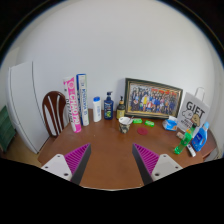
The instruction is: Pour water
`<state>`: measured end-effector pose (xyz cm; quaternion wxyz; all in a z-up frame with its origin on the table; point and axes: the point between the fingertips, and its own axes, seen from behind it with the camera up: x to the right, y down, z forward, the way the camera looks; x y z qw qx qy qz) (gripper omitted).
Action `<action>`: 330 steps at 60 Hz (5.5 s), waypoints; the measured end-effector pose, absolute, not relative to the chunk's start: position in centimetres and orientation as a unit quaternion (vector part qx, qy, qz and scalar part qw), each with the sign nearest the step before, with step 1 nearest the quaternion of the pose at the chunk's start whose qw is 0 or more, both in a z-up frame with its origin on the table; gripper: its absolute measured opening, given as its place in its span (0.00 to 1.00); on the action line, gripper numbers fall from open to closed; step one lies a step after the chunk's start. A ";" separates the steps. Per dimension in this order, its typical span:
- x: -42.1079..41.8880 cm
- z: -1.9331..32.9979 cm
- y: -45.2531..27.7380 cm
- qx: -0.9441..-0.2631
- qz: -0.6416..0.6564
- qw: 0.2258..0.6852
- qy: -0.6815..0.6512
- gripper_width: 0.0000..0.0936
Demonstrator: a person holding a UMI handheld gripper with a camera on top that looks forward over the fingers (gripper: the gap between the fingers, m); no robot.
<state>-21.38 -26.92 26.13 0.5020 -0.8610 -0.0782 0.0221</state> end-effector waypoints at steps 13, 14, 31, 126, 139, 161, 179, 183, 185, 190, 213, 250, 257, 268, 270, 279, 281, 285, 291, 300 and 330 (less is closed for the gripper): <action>-14.5 25.1 -26.5 -0.862 0.003 0.504 -0.053 0.92; -13.7 24.9 -26.4 -0.863 0.002 0.503 -0.051 0.91; 2.3 20.3 -25.2 -0.860 -0.015 0.509 -0.015 0.91; 21.1 16.9 2.5 -0.772 -0.204 0.590 -0.119 0.40; 11.9 21.6 9.3 -0.709 -0.366 0.530 -0.286 0.40; -1.7 18.6 17.0 -0.518 -0.571 0.322 -0.550 0.40; -3.7 18.5 17.9 -0.429 -0.623 0.229 -0.613 0.40; -3.8 18.7 18.1 -0.426 -0.620 0.230 -0.618 0.40; -3.7 18.8 18.0 -0.430 -0.617 0.233 -0.616 0.40; -3.9 19.5 17.8 -0.465 -0.593 0.274 -0.598 0.40; -3.4 21.6 17.4 -0.721 -0.284 0.533 -0.341 0.40; -3.6 8.5 18.3 -0.803 0.078 0.585 -0.085 0.41; -3.6 8.4 18.0 -0.796 0.079 0.595 -0.083 0.47; -3.4 6.9 17.2 -0.817 0.083 0.566 -0.070 0.73; -3.5 6.5 16.8 -0.826 0.085 0.553 -0.071 0.87; -2.7 6.7 13.9 -0.843 0.055 0.528 -0.086 0.92; -2.6 7.1 12.9 -0.847 0.046 0.522 -0.087 0.91; -2.4 7.8 10.5 -0.860 0.033 0.503 -0.079 0.91; -2.4 9.8 6.1 -0.876 0.020 0.478 -0.056 0.91; -3.1 14.3 -1.3 -0.888 -0.012 0.460 -0.019 0.91; -8.2 20.0 -17.2 -0.882 -0.070 0.465 0.032 0.91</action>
